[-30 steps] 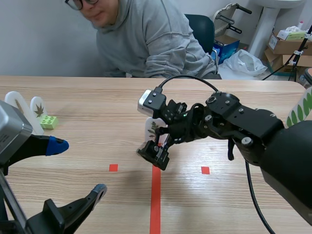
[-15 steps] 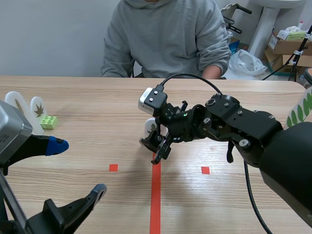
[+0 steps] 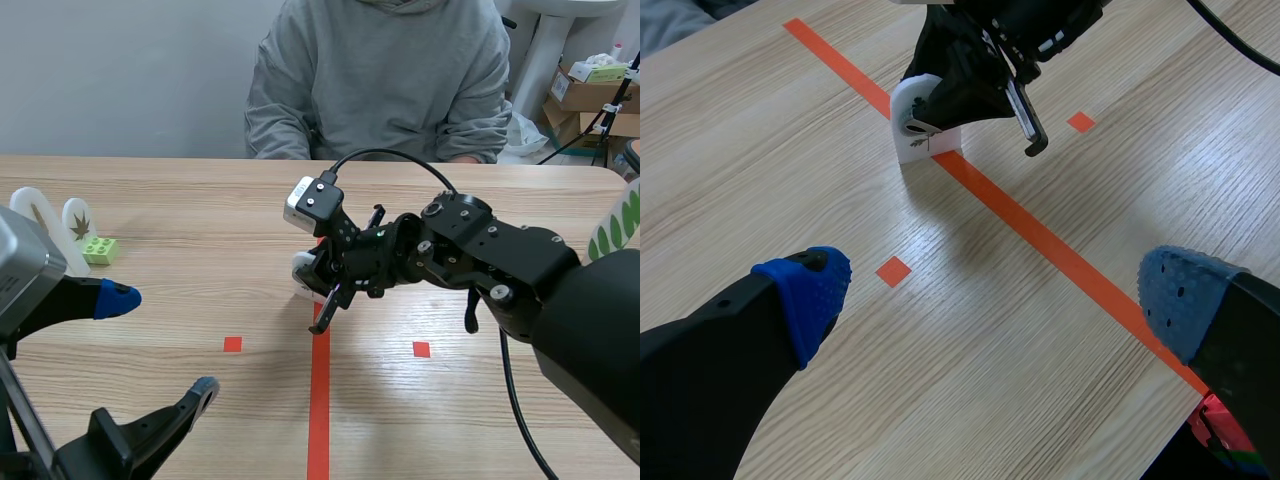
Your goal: Do the leaf sorting experiment
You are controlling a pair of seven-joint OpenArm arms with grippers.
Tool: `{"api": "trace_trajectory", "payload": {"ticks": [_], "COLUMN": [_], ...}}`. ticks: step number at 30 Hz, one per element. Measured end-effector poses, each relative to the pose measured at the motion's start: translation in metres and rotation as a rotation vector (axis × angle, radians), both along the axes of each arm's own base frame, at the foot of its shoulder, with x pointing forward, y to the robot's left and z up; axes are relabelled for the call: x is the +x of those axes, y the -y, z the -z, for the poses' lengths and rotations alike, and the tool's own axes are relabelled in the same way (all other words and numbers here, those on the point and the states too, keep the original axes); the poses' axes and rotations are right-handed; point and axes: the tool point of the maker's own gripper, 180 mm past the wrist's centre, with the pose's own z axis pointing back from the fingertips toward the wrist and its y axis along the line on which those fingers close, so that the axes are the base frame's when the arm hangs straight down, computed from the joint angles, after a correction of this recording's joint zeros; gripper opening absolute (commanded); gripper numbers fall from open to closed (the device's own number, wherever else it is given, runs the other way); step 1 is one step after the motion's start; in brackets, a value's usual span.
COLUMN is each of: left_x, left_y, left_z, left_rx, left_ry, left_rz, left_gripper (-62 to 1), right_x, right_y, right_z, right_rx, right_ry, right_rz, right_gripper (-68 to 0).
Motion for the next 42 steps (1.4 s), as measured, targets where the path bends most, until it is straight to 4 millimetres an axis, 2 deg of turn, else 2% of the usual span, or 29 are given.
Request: {"api": "trace_trajectory", "payload": {"ticks": [12,16,19,24,34,38,42], "left_x": [0.000,0.000,0.000,0.000,0.000,0.000,0.000], "left_y": [0.000,0.000,0.000,0.000,0.000,0.000,0.000], "left_z": [0.000,0.000,0.000,0.000,0.000,0.000,0.000], "left_rx": [0.000,0.000,0.000,0.000,0.000,0.000,0.000], "left_ry": [0.000,0.000,0.000,0.000,0.000,0.000,0.000], "left_rz": [0.000,0.000,-0.001,-0.001,0.000,0.000,0.000], "left_gripper": [0.8,0.8,0.8,0.8,0.8,0.8,0.8], "right_x": [0.003,0.012,0.020,0.029,0.019,0.014,0.008], "right_y": [0.003,0.017,0.053,0.132,0.266,0.308,0.332], "right_z": [0.001,-0.004,-0.011,-0.022,-0.024,-0.031,-0.031], "right_rx": [-0.014,0.019,0.044,0.036,0.074,0.092,0.079], "right_ry": [-0.010,-0.025,-0.027,-0.015,-0.072,-0.052,-0.025], "right_rz": [0.027,0.120,0.235,0.448,0.862,0.982,1.059], "right_gripper": [-66.0,-65.9,-65.8,-65.8,-65.8,-65.8,-65.8]}}
